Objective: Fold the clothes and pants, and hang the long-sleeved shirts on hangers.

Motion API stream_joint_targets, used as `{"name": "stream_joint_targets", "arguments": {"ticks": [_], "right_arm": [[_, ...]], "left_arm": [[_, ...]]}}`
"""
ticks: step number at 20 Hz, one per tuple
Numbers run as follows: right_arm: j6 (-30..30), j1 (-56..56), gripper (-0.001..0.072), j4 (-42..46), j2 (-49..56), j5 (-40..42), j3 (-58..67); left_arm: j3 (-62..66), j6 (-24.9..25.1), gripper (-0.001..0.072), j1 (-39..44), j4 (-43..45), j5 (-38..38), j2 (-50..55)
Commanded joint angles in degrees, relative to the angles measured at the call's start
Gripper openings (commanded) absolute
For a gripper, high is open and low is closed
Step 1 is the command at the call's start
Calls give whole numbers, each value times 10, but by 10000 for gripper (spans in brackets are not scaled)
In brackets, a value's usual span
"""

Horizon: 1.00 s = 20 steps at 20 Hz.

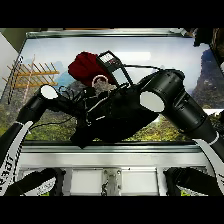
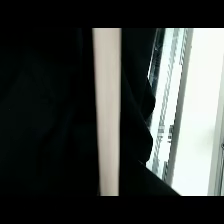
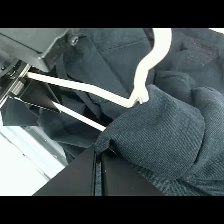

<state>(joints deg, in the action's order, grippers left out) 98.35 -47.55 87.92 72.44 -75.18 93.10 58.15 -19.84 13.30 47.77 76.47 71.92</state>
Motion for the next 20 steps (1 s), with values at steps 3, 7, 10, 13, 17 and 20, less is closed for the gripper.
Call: {"name": "stream_joint_targets", "arguments": {"ticks": [3, 7, 10, 13, 17, 20], "right_arm": [[-1, -2, 38, -1, 0, -2, 1], [-28, 2, 659, -11, -5, -40, 1], [-98, 44, 660, -93, -28, -72, 2], [-181, 133, 659, -236, -52, -97, 2], [-162, 220, 656, -229, -63, -97, 2], [-67, 240, 655, -56, -63, -99, -7]], "left_arm": [[0, 0, 16, -1, 0, 0, 0], [0, 0, 16, -1, 1, 0, 0], [0, 0, 16, -1, 2, 0, 0], [0, 0, 16, -1, 2, 1, 0], [0, 0, 16, 0, 2, 0, 0], [0, 0, 16, 0, 2, 0, 0]]}}
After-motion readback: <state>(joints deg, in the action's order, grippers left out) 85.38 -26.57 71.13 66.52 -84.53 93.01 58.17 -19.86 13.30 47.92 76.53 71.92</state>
